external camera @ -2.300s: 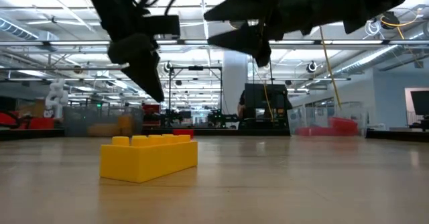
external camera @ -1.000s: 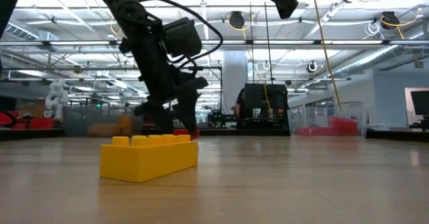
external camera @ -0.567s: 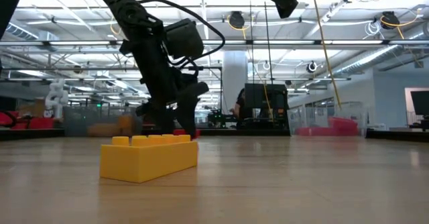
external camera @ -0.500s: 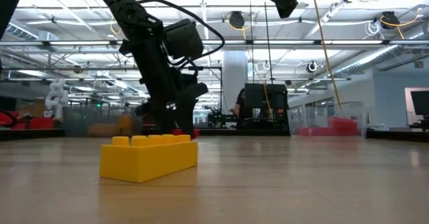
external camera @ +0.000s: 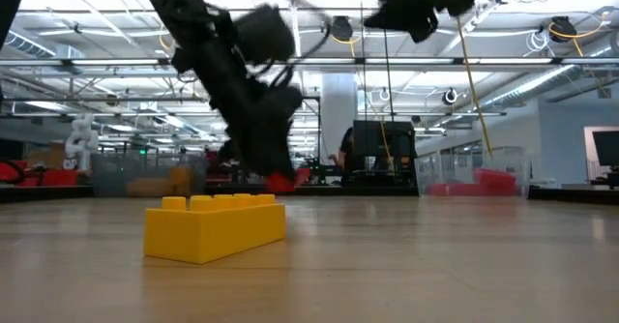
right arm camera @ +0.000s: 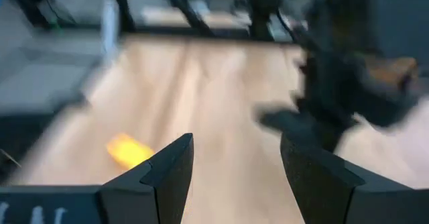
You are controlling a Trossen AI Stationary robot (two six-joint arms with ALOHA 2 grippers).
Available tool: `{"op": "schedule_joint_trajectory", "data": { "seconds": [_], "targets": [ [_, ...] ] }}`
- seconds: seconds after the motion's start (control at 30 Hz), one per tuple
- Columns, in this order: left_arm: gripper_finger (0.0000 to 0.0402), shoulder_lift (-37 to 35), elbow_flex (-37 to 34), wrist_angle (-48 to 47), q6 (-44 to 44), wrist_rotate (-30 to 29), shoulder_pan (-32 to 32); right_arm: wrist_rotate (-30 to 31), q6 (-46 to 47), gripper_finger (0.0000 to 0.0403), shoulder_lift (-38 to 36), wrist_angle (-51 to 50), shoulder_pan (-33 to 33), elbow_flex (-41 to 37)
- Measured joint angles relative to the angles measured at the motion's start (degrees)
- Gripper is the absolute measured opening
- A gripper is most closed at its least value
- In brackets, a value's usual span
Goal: Sort & place blocks by color
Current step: Put the red gamepiece into the transparent bin
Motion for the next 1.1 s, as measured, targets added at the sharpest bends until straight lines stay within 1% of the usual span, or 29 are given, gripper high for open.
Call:
{"op": "schedule_joint_trajectory", "data": {
  "seconds": [0.03, 0.1, 0.2, 0.27, 0.4, 0.5, 0.57, 0.7, 0.83, 1.1],
  "targets": [
    [0.0139, -0.54, 0.09, 2.51, 0.81, 0.31, -0.93, 0.90, -2.20, 0.0215, 0.00, -2.51, 0.00, 0.00],
    [0.0139, -2.18, 0.08, 3.92, 2.30, 0.74, -2.88, 2.19, -7.33, 0.0215, 0.05, -6.66, -0.01, -0.47],
    [0.0139, -4.03, 0.18, 7.67, 2.69, 0.70, -6.78, 1.78, -13.95, 0.0215, 0.26, -5.51, 0.39, -4.05],
    [0.0143, -4.74, 0.08, 9.21, 3.15, 0.74, -9.55, 0.43, -19.89, 0.0215, 0.72, -0.82, 0.86, -7.29],
    [0.0152, -4.79, 0.06, 13.33, 3.97, 0.81, -14.60, 0.30, -30.39, 0.0215, 2.37, 13.83, 2.41, -12.63],
    [0.0154, -4.89, 0.11, 16.67, 3.98, 1.01, -16.62, 0.33, -36.59, 0.0215, 3.53, 23.87, 3.74, -13.59],
    [0.0155, -4.89, 0.11, 18.93, 4.02, 2.64, -16.91, 0.16, -39.92, 0.0215, 4.45, 26.97, 4.90, -13.24],
    [0.0156, -4.89, 0.47, 21.84, 3.45, 8.44, -16.55, -0.08, -42.29, 0.0217, 7.54, 27.99, 6.23, -11.55],
    [0.0157, -4.89, 0.56, 21.20, 3.34, 9.07, -16.66, -1.36, -42.31, 0.0226, 10.73, 27.94, 6.42, -9.58],
    [0.0158, -4.89, 0.56, 20.13, 1.98, 9.95, -16.66, -1.41, -43.33, 0.0251, 15.99, 27.79, 6.46, -5.01]
  ]
}}
